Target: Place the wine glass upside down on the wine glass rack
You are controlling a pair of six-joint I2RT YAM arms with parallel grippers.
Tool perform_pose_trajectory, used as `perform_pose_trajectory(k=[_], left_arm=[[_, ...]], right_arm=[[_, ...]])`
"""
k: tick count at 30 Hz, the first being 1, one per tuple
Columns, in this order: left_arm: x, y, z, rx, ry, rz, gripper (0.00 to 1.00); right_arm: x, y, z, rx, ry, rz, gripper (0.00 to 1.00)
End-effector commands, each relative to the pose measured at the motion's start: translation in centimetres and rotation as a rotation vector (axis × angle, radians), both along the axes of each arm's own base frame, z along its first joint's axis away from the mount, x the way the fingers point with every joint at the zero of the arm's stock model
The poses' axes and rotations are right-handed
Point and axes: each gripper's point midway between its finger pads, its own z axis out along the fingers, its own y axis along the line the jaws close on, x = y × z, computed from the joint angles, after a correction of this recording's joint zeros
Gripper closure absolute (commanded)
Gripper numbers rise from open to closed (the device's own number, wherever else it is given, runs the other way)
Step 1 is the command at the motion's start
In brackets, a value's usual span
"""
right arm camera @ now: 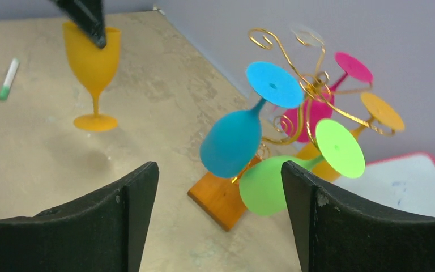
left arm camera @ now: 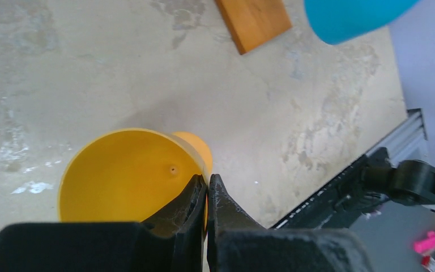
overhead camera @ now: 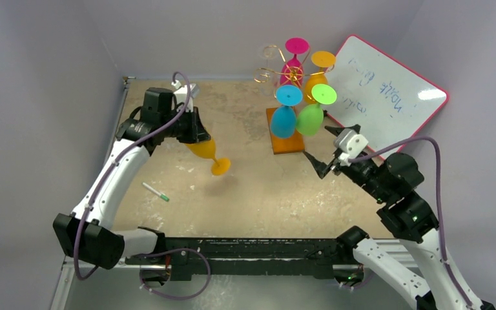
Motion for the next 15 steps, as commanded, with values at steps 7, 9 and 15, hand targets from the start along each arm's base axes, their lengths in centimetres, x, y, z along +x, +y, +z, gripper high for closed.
perform_pose_trajectory(k=[7, 9, 15], left_arm=[[-3.5, -4.3, 6.8, -0.327, -0.073, -0.203, 1.00], [-4.0, -4.8, 7.6, -0.364, -0.072, -0.232, 1.00], [-4.3, -5.4, 9.3, -0.426, -0.080, -0.261, 1.00]], right_arm=[[-4.5, 6.6, -3.9, -0.385, -0.325, 0.617, 0.22], [-4.0, 7.1, -4.2, -0.405, -0.346, 0.641, 0.22], [-1.4, 7.7, -5.8, -0.513, -0.453, 0.597, 0.37]])
